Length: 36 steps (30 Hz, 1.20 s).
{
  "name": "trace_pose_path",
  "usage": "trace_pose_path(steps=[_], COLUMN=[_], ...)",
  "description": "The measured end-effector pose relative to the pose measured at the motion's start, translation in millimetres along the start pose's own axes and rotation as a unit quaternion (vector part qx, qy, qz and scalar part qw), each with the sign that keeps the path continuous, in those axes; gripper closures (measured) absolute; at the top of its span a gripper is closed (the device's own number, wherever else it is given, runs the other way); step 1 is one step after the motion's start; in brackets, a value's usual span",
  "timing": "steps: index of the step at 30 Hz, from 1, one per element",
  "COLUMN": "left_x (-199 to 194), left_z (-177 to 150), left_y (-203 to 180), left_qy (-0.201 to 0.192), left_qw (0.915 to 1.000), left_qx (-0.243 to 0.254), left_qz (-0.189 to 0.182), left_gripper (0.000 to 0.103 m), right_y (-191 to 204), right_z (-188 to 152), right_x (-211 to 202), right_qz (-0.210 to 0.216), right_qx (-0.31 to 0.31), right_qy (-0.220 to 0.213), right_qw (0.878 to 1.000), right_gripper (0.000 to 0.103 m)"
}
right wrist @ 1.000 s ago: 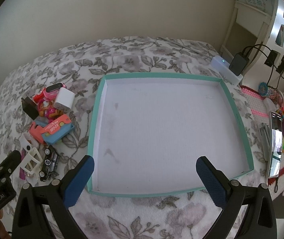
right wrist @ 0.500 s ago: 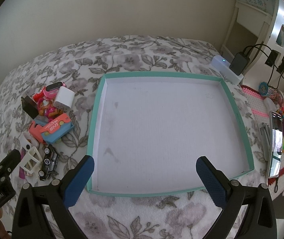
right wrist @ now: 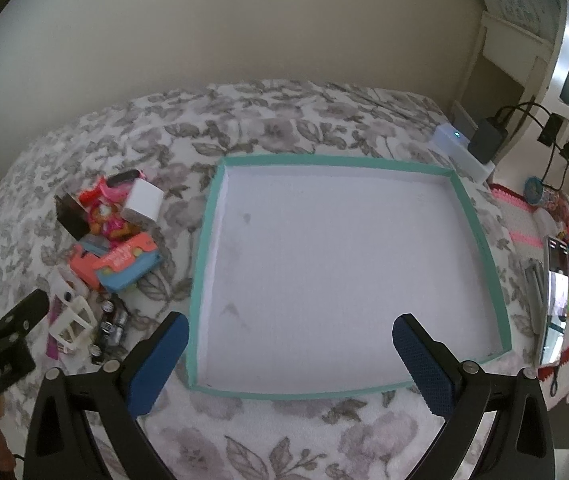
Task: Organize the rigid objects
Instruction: 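Grasp the pink highlighter with the left tool while the right tool grasps the white clip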
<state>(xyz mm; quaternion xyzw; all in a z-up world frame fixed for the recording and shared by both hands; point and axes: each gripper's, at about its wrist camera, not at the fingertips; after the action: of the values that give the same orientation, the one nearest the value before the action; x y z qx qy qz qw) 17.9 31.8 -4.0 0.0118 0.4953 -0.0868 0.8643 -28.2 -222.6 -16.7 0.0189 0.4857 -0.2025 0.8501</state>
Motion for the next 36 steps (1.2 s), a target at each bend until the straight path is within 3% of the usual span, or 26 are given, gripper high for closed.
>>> trace_pose_path(steps=[6,12,16,24,36], left_x=[-16.9,-8.8,9.3,25.2,49.1], left_z=[29.9,38.4,27.7,5.7,-19.1], left_y=[45.8,80.1,90.3,121.8,132.1], left_qy=[-0.027,-0.008,0.017,0.038,0.052], left_qw=[0.9986,0.9935,0.9936,0.9911,0.9842], left_qx=[-0.043,-0.083,-0.098,-0.116,-0.136], left_qz=[-0.013,-0.078,-0.054,-0.053,-0.101], left_gripper=[0.0,0.0,0.0,0.0,0.0], right_y=[11.2,41.7,72.8,134.5,181.0], right_z=[12.3,21.9,18.4,2.1,-19.6], right_x=[-9.4,-13.3,-11.0,3.5,20.9], right_qz=[0.035,0.064,0.098,0.126,0.14], right_qx=[0.0,-0.017,-0.051,-0.12,-0.175], right_qy=[-0.024,-0.026,-0.012,0.019,0.04], right_qw=[0.999,0.997,0.994,0.984,0.974], right_gripper=[0.0,0.0,0.0,0.0,0.0])
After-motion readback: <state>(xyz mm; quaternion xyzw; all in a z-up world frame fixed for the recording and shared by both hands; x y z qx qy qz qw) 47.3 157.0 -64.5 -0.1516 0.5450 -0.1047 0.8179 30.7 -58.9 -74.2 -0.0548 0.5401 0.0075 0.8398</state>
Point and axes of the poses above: each gripper's, at about its wrist camera, not at the fingertips, and x roughly the way its jaws point, y to its left, z to its top, and after that the axes turned 10 degrees about -z, right-handed
